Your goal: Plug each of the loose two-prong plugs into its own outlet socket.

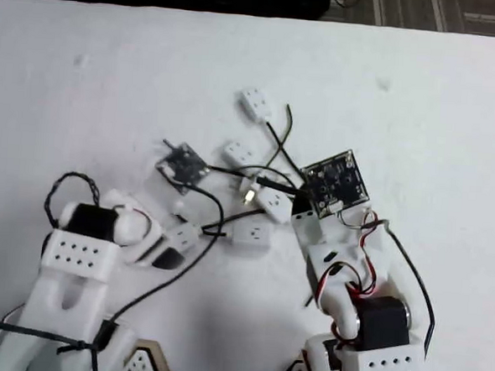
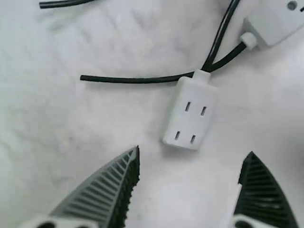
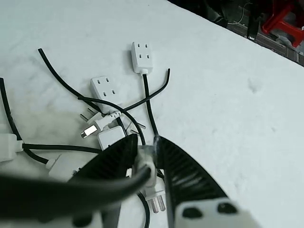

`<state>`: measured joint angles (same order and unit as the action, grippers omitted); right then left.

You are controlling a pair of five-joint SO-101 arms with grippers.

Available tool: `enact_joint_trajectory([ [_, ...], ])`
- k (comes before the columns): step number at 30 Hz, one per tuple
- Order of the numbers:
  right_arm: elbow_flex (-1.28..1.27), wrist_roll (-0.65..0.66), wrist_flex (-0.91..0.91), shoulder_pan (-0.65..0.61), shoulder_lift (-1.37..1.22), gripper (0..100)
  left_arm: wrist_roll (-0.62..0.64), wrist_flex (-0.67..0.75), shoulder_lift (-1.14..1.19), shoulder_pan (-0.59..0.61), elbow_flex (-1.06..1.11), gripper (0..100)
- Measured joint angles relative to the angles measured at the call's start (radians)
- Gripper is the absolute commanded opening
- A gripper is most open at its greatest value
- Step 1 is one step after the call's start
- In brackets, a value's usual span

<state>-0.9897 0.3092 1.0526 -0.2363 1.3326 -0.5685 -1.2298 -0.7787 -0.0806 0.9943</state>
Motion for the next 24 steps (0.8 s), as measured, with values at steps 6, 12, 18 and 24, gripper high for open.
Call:
enact_joint_trajectory([
  [6,0.000,0.000,0.000,0.000,0.000,1.7,-0.005,0.068,0.232,-0.035,-0.048,33],
  [12,0.000,0.000,0.000,0.000,0.000,1.7,-0.005,0.115,0.473,-0.035,-0.137,27],
  [18,0.000,0.000,0.000,0.000,0.000,1.7,-0.005,0.198,0.559,-0.037,-0.141,16],
  [24,0.000,0.025,0.000,0.000,0.000,1.7,-0.006,0.204,0.568,-0.071,-0.147,3],
])
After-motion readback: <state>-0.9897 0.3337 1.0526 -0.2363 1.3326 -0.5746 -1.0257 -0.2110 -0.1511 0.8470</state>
